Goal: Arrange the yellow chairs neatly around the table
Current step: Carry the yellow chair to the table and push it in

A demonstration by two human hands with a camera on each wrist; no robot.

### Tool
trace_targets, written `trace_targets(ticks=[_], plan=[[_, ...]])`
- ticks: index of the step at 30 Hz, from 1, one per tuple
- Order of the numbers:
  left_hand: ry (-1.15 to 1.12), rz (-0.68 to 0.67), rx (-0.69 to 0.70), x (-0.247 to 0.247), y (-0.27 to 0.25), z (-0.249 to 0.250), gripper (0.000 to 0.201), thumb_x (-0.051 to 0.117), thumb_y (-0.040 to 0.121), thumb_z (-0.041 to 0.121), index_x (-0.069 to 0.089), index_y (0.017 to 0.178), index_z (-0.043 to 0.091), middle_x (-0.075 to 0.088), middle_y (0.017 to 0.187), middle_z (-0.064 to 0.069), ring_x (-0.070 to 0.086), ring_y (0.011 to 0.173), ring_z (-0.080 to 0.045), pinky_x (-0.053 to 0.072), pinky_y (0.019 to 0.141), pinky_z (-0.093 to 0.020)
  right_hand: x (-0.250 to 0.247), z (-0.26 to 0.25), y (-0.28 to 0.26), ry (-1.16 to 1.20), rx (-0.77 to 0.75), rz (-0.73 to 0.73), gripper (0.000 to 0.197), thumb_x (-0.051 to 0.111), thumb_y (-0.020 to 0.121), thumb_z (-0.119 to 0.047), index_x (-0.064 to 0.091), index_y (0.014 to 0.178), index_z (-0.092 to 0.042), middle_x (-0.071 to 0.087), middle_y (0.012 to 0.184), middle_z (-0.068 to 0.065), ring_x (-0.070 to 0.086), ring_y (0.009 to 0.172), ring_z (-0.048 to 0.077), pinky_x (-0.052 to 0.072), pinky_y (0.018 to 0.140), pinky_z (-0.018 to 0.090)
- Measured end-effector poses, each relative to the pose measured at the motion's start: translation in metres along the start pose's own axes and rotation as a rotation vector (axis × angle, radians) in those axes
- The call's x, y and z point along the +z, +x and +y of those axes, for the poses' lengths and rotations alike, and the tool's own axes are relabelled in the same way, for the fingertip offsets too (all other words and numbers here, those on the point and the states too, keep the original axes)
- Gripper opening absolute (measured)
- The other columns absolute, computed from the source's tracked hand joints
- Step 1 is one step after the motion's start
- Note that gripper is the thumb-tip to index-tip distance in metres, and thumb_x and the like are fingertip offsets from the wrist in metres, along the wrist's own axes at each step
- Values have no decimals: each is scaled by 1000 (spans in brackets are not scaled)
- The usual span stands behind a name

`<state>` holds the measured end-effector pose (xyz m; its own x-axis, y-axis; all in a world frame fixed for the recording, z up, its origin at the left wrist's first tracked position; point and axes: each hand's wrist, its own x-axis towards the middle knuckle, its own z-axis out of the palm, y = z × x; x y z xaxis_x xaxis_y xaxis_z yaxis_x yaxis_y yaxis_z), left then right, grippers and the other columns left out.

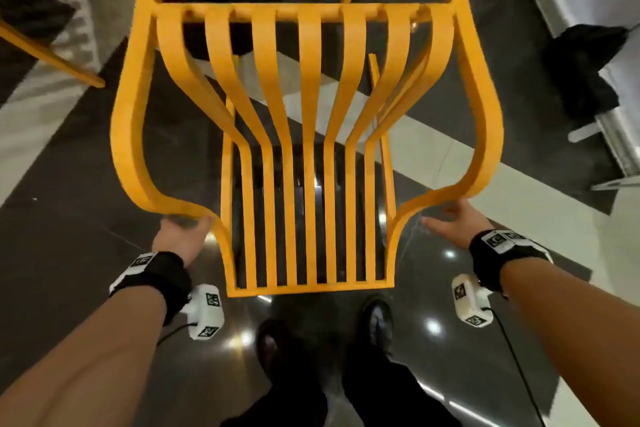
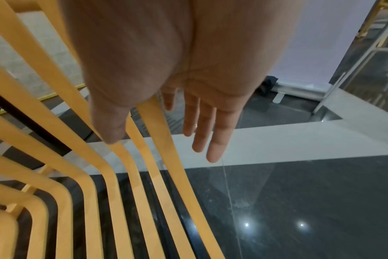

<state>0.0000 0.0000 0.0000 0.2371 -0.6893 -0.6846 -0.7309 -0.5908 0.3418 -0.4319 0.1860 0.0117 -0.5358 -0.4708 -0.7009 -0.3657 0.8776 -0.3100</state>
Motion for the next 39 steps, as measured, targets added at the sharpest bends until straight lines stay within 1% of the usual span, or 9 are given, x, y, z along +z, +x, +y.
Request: trace_targets(ticks=[4, 8, 11, 15, 19, 25, 30, 34, 39], plan=[[-277, 169, -75, 24, 28, 0, 74, 59, 82, 65, 51, 132, 11, 58, 131, -17, 55, 119, -40, 45, 103, -52, 14, -6, 28, 211, -21, 6, 69, 73, 82, -48, 45, 143, -31, 63, 119, 2, 56, 115, 18, 42, 98, 32], [-185, 262, 20, 27, 31, -5, 58, 51, 90, 61, 62, 90, 4, 66, 96, -21, 59, 89, -40, 46, 82, -43, 28, -10, 42, 362, 27, 149, 34, 63, 88, -49, 71, 104, -20, 67, 89, 3, 60, 74, 15, 41, 59, 25], [-113, 240, 49, 18, 26, -5, 61, 49, 90, 61, 65, 84, 3, 66, 93, -21, 58, 84, -38, 44, 79, -44, 32, -7, 40, 388, 19, 210, 29, 64, 89, -42, 71, 95, -15, 63, 76, 3, 61, 73, 21, 41, 59, 28], [-49, 239, 18, 2, 12, -3, 67, 46, 85, 69, 69, 85, 6, 67, 91, -20, 60, 82, -40, 48, 79, -47, 22, -10, 25, 408, 10, 235, 23, 66, 86, -33, 74, 91, -11, 69, 82, 10, 57, 66, 12, 40, 56, 24], [-6, 204, 30, -25, -20, 8, 66, 45, 87, 68, 68, 81, 6, 65, 83, -18, 58, 70, -35, 45, 71, -44, -1, -19, -3, 456, 60, 251, 21, 70, 80, -26, 76, 88, -7, 69, 76, 9, 62, 67, 19, 43, 57, 25], [1, 186, 10, -68, -72, 15, 67, 43, 84, 70, 67, 103, 11, 66, 104, -17, 59, 93, -40, 47, 86, -48, -42, -34, -65, 444, 95, 235, 18, 71, 78, -18, 73, 87, -2, 65, 73, 10, 57, 62, 22, 49, 64, 34], [-31, 181, 100, -82, -140, 15, 56, 49, 95, 41, 43, 145, 15, 49, 147, -13, 43, 134, -37, 34, 107, -44, -70, -46, -106, 349, 133, 159, 19, 71, 72, -19, 73, 83, -4, 73, 80, 15, 67, 71, 33, 57, 68, 40], [237, -96, 234, -58, -200, -16, 76, 55, 87, 49, 26, 152, 23, 27, 161, -4, 32, 143, -28, 30, 114, -48, -99, -69, -121, 320, 173, 139, 33, 76, 63, -23, 70, 93, -10, 73, 85, 13, 69, 78, 35, 61, 76, 48], [845, -526, 515, 0, -262, -54, 89, 55, 82, 56, 6, 154, 36, 3, 166, 6, 6, 151, -25, 11, 116, -62, -140, -101, -113, 306, 150, 83, 54, 79, 55, -13, 68, 108, -5, 76, 86, 13, 75, 64, 27, 61, 53, 37]])
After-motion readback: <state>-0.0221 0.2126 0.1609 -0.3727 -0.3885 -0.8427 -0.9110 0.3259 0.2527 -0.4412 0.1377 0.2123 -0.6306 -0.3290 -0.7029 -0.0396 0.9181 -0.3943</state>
